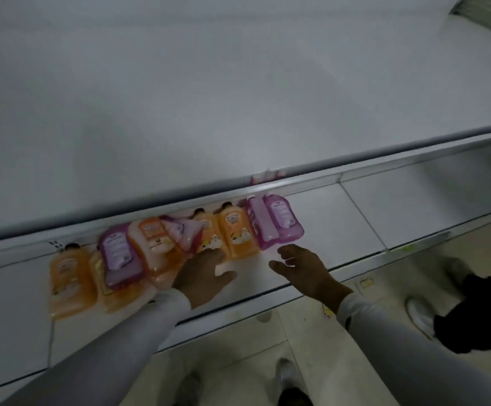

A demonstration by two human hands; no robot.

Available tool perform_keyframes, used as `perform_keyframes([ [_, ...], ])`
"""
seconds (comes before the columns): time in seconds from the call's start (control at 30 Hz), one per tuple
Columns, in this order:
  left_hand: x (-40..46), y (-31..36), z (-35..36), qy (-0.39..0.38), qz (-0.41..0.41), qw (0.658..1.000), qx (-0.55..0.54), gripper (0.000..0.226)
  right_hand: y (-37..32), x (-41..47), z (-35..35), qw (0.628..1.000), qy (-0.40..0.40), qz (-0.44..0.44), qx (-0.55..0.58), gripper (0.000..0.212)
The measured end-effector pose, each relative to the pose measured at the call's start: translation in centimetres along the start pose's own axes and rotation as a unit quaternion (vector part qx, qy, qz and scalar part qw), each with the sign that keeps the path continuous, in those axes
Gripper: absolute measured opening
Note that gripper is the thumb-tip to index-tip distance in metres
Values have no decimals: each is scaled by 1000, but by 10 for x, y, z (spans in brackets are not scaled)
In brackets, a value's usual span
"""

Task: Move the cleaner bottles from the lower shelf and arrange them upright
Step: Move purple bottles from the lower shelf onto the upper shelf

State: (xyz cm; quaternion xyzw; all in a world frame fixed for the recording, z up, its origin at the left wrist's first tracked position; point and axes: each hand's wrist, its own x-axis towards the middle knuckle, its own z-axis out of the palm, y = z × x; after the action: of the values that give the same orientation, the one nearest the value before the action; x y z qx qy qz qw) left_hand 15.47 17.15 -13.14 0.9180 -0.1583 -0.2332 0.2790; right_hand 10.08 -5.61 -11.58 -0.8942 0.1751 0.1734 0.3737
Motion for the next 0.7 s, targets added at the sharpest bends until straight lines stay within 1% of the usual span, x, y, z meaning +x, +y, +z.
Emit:
perform_keyframes([
  [0.07,13,16,18,27,-27,999,-4,47,25,15,-13,999,-26,-4,21,48],
  [0.23,36,47,59,65,-89,994,-18,44,86,46,-36,999,-47,6,19,42],
  [0.3,46,57,70,79,-100,991,-25,42,106,63,-45,998,-53,17,25,43],
  [0.37,58,62,76,102,-98,990,-23,35,119,79,-54,998,-59,12,13,44],
  [0.43,73,61,79,122,-96,988,-19,27,123,99,-58,999,-54,2,6,43],
  [0.53,102,60,80,148,-108,983,-26,19,122,130,-54,1000,-23,-14,5,44],
  [0.6,122,63,82,166,-104,980,-33,19,119,153,-47,1000,4,-16,18,49],
  [0.63,130,66,84,169,-104,979,-36,20,117,163,-45,999,10,-11,40,56],
  [0.7,140,68,90,154,-118,981,-28,28,113,178,-38,997,2,9,71,64],
])
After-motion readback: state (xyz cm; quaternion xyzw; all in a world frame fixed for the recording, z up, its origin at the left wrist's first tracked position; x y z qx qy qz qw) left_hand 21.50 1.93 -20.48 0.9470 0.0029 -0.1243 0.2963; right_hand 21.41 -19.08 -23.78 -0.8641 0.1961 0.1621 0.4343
